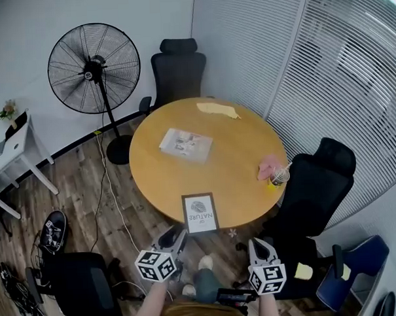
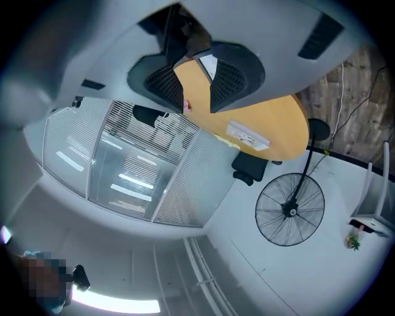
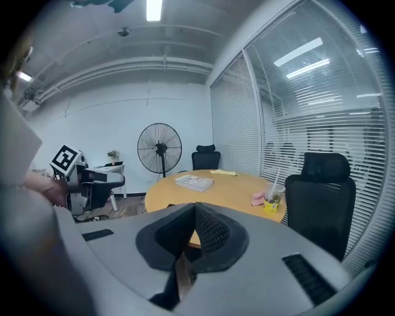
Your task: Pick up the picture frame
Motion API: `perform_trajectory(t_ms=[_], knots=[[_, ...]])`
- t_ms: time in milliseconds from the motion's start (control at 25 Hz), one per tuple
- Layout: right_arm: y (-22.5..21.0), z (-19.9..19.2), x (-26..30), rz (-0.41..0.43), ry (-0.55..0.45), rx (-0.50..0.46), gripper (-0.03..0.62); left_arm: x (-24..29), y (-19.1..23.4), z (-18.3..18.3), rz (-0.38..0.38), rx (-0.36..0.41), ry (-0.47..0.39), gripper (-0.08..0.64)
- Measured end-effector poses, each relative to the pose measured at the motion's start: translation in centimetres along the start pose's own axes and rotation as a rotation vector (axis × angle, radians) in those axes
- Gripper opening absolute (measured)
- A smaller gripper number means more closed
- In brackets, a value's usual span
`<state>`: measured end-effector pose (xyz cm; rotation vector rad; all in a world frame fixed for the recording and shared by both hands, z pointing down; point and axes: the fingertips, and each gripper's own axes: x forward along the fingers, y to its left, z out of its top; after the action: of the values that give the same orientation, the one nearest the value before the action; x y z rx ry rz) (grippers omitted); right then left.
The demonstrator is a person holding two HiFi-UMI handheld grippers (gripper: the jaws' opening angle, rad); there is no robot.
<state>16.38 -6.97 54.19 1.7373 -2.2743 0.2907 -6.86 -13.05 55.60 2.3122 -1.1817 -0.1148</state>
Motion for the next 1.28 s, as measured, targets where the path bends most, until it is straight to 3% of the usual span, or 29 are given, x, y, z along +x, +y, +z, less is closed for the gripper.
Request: perform_trajectory(t_ms=[680,1040,1280], knots=[[-0.9,-2.1,3.8,0.053,0.032,0.092,0.012,3.9,2.0,-1.2,0.030,-0.010,0.059,0.150],[-1.8,-3.2,6.8,0.067,0.097,0.093,0.012,5.4,5.1,-4.3,0.083,-0.059,0.131,0.152],[-2.4,-4.7,9.1,0.096,0.161,0.076,0.012,6.8,7.5,-8.2,0.117,-0.145,0.216,0.155]])
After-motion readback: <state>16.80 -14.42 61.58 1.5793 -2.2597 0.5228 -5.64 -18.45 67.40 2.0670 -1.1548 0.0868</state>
